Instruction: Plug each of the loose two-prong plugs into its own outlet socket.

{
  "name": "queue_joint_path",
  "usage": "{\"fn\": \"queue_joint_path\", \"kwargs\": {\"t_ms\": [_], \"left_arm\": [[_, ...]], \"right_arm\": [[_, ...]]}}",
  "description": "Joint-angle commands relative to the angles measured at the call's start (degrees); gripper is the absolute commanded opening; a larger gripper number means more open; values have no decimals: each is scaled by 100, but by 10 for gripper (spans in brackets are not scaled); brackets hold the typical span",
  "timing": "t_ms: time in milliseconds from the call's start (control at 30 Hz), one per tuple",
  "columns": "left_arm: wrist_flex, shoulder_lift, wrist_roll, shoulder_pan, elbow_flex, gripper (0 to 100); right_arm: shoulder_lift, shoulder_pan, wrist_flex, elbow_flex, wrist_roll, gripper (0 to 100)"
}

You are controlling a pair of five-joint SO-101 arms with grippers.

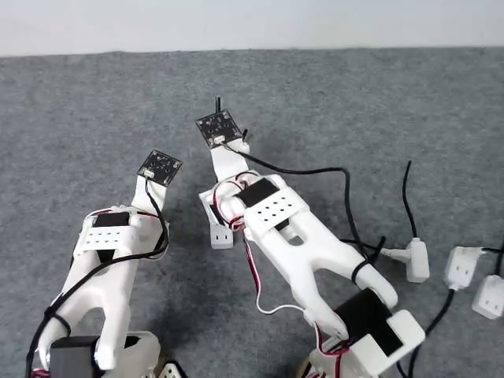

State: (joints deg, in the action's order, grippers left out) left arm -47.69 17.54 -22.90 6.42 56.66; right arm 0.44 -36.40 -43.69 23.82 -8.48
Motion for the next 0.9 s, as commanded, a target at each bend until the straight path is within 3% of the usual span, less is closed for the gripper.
{"fn": "queue_joint_path", "kwargs": {"t_ms": [0, 867], "left_arm": [[123, 185, 70, 44, -347, 18], [123, 185, 70, 53, -347, 18]], "right_arm": [[-40, 66, 356, 246, 158, 8], [-901, -321, -189, 1864, 431, 8]]}}
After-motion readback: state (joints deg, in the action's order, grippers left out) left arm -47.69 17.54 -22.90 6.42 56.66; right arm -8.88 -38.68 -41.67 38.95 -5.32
